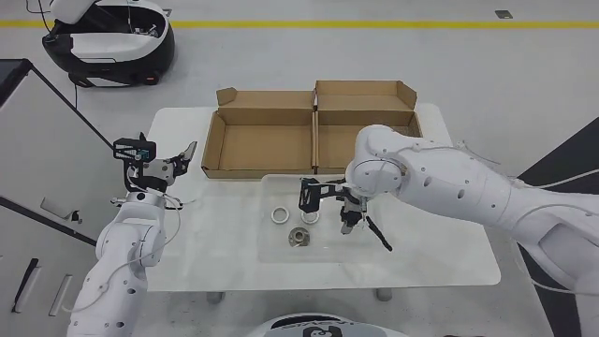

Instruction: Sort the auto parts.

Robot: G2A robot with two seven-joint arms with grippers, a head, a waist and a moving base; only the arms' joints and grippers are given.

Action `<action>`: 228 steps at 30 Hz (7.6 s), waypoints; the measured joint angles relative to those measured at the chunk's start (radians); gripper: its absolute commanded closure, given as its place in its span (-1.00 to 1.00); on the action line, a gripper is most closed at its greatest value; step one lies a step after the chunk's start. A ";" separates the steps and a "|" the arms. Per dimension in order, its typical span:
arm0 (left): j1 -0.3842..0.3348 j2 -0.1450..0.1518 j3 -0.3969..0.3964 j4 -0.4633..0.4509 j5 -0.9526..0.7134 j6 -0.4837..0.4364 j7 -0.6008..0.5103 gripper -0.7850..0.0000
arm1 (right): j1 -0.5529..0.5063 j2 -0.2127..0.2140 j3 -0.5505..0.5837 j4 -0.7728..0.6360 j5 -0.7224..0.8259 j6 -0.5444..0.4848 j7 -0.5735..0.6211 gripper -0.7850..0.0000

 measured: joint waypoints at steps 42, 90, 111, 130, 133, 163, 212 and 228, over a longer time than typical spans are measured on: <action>0.000 0.000 0.000 0.000 0.000 0.000 0.000 -1.00 | -0.097 -0.124 0.021 0.239 -0.194 0.013 -0.036 0.13; 0.000 0.000 0.000 0.000 0.000 0.000 0.000 -1.00 | -0.171 -0.137 0.114 0.284 -0.263 -0.017 -0.048 0.59; 0.000 0.000 0.000 0.000 0.000 0.000 0.000 -1.00 | -0.179 -0.153 0.138 0.319 -0.275 -0.045 -0.043 1.00; 0.000 0.000 0.000 0.000 0.000 0.000 0.000 -1.00 | -0.083 -0.071 0.258 0.070 0.024 -0.041 -0.004 1.00; 0.000 0.000 0.000 0.000 0.000 0.000 0.000 -1.00 | -0.059 -0.046 0.270 0.026 0.112 -0.061 -0.023 1.00; 0.000 0.000 0.000 0.000 0.000 0.000 0.000 -1.00 | 0.190 0.097 0.045 0.185 0.634 -0.692 -0.662 1.00; 0.000 0.000 0.000 0.000 0.000 0.000 0.000 -1.00 | -0.338 0.021 0.652 -0.209 1.281 -0.688 -0.649 1.00; 0.000 0.000 0.000 0.000 0.000 0.000 0.000 -1.00 | -0.336 -0.077 0.665 -0.140 1.150 -0.675 -0.637 1.00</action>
